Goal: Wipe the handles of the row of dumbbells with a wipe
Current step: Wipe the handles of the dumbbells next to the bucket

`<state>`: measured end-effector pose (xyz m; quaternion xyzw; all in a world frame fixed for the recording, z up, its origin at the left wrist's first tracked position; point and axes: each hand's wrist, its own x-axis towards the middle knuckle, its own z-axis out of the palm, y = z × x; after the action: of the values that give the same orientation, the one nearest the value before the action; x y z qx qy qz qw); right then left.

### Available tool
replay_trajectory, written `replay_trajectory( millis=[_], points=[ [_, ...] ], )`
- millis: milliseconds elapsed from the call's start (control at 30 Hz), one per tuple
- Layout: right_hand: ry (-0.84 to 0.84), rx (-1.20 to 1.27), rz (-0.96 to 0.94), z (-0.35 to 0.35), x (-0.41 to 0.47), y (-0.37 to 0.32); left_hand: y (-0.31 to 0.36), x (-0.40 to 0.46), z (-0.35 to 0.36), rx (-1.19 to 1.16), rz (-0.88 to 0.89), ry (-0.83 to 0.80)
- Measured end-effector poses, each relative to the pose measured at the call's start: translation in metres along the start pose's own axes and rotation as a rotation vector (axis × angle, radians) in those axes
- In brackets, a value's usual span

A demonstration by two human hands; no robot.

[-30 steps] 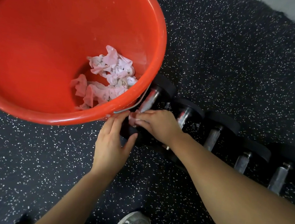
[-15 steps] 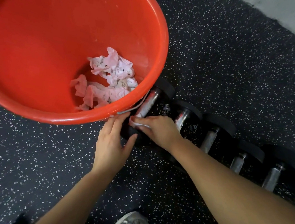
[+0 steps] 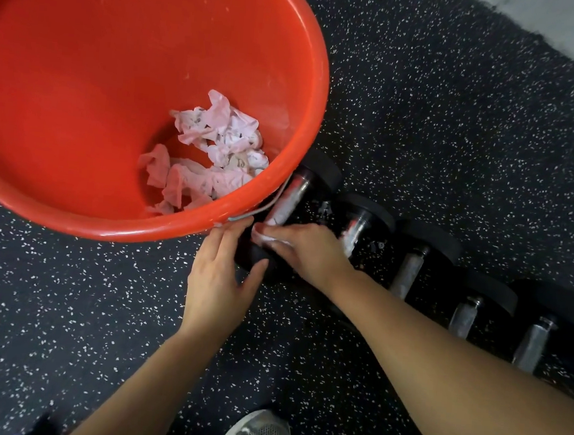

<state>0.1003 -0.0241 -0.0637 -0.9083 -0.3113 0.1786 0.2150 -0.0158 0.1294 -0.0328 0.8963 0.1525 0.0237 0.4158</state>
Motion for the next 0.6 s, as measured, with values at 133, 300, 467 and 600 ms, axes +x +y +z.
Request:
replay_trajectory(
  millis=[133,300,467,600],
  points=[
    [0.042,-0.069,-0.021,-0.012,0.011,0.005,-0.002,0.000,0.000,0.006,-0.002,-0.002],
    [0.266,-0.061,0.311,-0.022,0.031,0.016,-0.004,0.001,0.001,0.011,0.011,-0.004],
    [0.164,0.015,0.178,-0.001,0.015,0.012,-0.005,0.001,0.002,0.017,0.008,-0.006],
    [-0.057,0.105,0.065,0.009,0.007,0.009,-0.005,0.001,0.002,0.015,0.014,0.002]
  ],
)
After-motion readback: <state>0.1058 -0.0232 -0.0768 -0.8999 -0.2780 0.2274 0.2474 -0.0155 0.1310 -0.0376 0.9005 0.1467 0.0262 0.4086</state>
